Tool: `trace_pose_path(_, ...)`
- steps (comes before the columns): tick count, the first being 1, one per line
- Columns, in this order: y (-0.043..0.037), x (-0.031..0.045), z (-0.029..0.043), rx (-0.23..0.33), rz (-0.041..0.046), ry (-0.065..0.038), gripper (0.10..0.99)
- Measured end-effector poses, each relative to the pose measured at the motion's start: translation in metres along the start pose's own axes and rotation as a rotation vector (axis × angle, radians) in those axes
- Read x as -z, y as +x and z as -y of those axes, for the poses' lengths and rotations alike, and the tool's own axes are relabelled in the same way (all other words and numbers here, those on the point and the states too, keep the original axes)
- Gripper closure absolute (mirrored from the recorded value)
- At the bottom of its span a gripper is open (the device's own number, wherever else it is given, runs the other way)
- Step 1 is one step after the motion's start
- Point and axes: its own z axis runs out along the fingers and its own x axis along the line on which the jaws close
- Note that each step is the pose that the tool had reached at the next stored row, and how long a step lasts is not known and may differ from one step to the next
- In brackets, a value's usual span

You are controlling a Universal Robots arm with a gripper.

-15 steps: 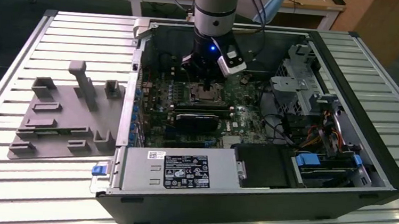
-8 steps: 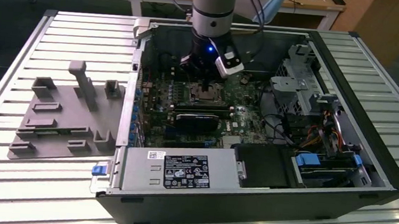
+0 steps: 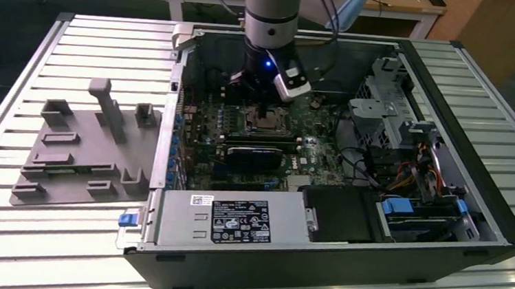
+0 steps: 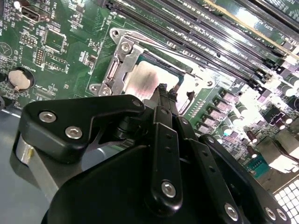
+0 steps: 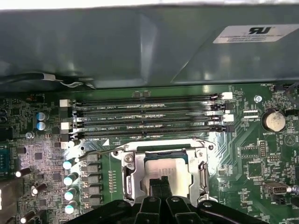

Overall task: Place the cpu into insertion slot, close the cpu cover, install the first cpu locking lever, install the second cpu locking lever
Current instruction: 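Close the cpu cover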

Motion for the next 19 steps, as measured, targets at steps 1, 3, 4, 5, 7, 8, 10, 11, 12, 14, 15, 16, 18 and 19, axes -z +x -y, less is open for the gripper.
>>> trace_pose_path(1,0.0008,-0.0001,0.0,-0.002,0.0001,0.0,0.98)
trace_pose_path(3,0.0027,-0.0003,0.0002,-0.005,0.0002,0.0,0.98)
trace_pose_path(4,0.0038,-0.0003,0.0003,-0.006,0.0002,0.0,0.98)
trace_pose_path(5,0.005,-0.0005,0.0004,-0.007,0.0003,0.0,0.98)
trace_pose_path(7,0.0071,-0.0008,0.0005,-0.01,0.0004,0.0,0.98)
trace_pose_path(8,0.0081,-0.0011,0.0007,-0.01,0.0004,0.001,0.98)
trace_pose_path(10,0.0103,-0.0018,0.0009,-0.011,0.0003,0.001,0.98)
trace_pose_path(11,0.0115,-0.0021,0.001,-0.011,0.0003,0.001,0.98)
trace_pose_path(12,0.0128,-0.0025,0.0011,-0.012,0.0004,0.001,0.98)
trace_pose_path(14,0.0149,-0.0033,0.0012,-0.013,0.0006,0.0,0.98)
trace_pose_path(15,0.0155,-0.0039,0.0013,-0.014,0.0006,0.001,0.98)
trace_pose_path(16,0.0161,-0.0045,0.0014,-0.015,0.0006,0.001,0.98)
trace_pose_path(18,0.0174,-0.0056,0.0016,-0.017,0.0006,0.001,0.98)
trace_pose_path(19,0.0184,-0.0059,0.0017,-0.017,0.0005,0.001,0.98)
